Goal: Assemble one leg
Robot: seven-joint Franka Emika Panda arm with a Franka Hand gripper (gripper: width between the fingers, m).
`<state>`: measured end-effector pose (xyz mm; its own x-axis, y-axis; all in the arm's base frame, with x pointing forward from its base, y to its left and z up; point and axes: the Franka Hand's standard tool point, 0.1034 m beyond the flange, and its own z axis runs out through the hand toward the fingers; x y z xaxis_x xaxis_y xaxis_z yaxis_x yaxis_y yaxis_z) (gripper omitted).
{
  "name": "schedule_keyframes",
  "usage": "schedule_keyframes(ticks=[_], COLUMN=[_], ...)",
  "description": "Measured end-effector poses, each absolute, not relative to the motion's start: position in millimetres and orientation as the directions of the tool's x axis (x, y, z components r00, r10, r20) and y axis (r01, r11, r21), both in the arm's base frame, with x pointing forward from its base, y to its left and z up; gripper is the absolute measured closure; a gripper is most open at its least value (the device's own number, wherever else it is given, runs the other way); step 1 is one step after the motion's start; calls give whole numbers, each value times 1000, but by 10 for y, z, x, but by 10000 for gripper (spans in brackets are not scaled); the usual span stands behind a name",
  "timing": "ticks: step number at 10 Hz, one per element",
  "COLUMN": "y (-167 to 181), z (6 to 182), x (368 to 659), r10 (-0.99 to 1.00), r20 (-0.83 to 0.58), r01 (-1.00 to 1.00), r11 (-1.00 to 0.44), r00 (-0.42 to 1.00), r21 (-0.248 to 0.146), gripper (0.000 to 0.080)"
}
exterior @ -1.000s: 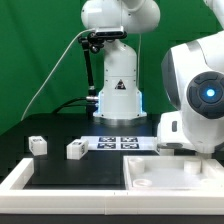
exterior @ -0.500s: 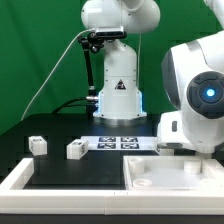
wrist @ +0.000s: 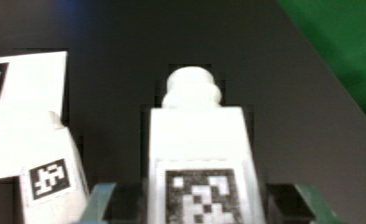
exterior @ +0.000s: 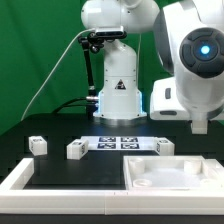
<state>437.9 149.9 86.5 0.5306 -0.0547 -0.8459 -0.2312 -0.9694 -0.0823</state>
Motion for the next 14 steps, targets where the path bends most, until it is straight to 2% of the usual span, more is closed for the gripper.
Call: schedule_keyframes(ticks=[2,3,4,5,6,7,8,9,12,14], y=[1518,1495,1365,1281,1272,1289,1325,1381,1359,1250], z=[839,820,709,805,1012,1115,1189,1199,1171,1168], x=[4417,4426,4552,4747,4795,4953,5039,4991,5079,5293], r10=[-66,-47,-17,-37,-18,-18,-24,-44,-62,-11], r20=[-820,-811,-760,-668,-612,-516,-426,-380,-115,136], r01=[-235,-224,-205,-185,-151,-129,-112,-118,-81,9], r11=[-968,-969,-967,-971,-974,-975,-977,-978,-982,-990], r00=[569,583,650,743,791,856,905,924,991,991], r21=[-86,-105,-153,-152,-167,-179,-183,-174,-172,-144], gripper=[509,509,509,509,509,509,509,509,509,509])
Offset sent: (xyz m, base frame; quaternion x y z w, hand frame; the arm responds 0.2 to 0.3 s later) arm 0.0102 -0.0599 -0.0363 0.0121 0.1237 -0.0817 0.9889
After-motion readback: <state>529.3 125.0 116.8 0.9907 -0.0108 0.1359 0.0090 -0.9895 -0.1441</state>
